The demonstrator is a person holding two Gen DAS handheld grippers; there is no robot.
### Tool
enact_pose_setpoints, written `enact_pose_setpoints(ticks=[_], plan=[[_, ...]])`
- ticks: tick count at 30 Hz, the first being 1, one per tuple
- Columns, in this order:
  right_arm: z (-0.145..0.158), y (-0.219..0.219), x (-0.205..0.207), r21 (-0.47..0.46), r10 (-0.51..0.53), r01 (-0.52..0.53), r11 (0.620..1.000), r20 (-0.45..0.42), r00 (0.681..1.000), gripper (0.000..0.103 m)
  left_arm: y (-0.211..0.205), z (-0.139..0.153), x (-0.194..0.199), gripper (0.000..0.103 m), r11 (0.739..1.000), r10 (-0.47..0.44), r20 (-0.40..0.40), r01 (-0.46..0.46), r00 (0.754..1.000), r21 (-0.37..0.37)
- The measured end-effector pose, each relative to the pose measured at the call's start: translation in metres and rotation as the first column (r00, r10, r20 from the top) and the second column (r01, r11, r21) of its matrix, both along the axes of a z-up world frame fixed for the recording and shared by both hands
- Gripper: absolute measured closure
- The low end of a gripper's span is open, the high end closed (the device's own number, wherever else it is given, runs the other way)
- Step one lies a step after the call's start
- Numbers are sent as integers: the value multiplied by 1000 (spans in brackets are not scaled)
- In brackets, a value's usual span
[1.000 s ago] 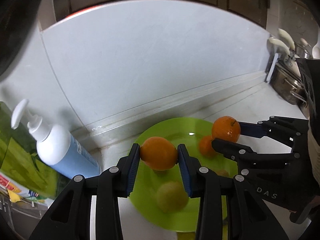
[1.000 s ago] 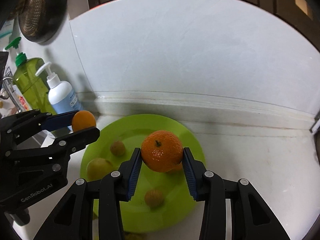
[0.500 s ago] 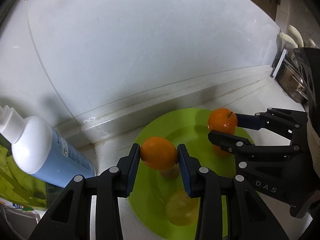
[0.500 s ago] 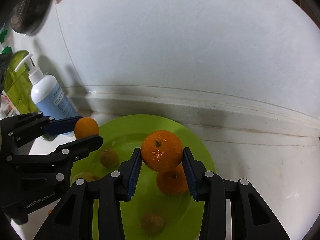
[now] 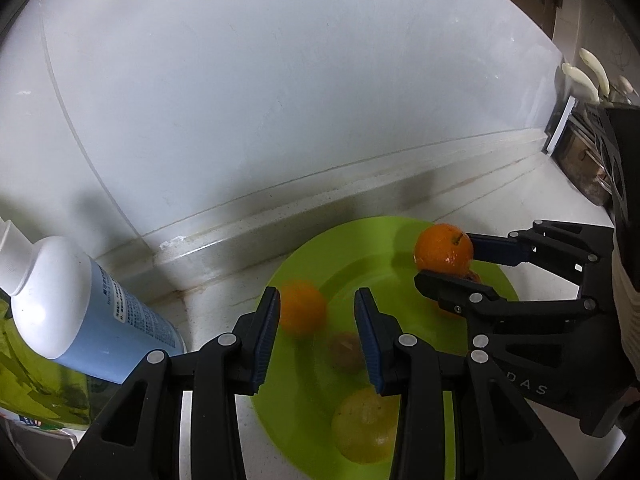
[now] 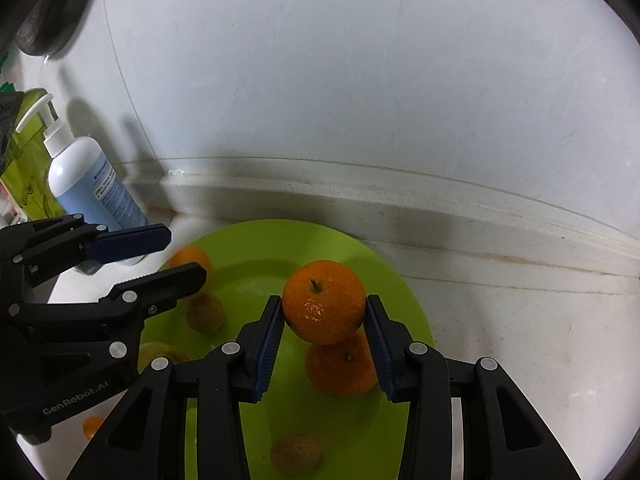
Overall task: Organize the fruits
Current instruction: 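Open both grippers to release the oranges on the plate and withdraw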
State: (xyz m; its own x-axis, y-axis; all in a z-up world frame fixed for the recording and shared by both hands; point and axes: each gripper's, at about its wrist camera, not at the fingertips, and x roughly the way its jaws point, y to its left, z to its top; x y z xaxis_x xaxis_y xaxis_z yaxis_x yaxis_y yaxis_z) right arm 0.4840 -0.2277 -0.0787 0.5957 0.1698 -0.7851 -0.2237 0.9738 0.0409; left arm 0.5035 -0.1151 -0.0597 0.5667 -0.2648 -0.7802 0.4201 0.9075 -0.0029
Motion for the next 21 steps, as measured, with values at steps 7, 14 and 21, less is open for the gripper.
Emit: enact_pose_setpoints(ticks=[7, 14, 21], plan=[[6, 1, -6, 7, -10, 10, 1000, 27, 1000, 60, 8, 6, -8, 63, 1000, 20, 18, -20, 1000, 7], [20, 4, -29, 4, 1, -1, 1000, 66, 998, 60, 16, 26, -34, 53, 999, 27, 83, -29, 996, 20], [48, 7, -63, 17, -3, 0, 1000, 131, 991, 59, 30, 55, -68, 40, 998, 63, 153, -64, 986, -2]])
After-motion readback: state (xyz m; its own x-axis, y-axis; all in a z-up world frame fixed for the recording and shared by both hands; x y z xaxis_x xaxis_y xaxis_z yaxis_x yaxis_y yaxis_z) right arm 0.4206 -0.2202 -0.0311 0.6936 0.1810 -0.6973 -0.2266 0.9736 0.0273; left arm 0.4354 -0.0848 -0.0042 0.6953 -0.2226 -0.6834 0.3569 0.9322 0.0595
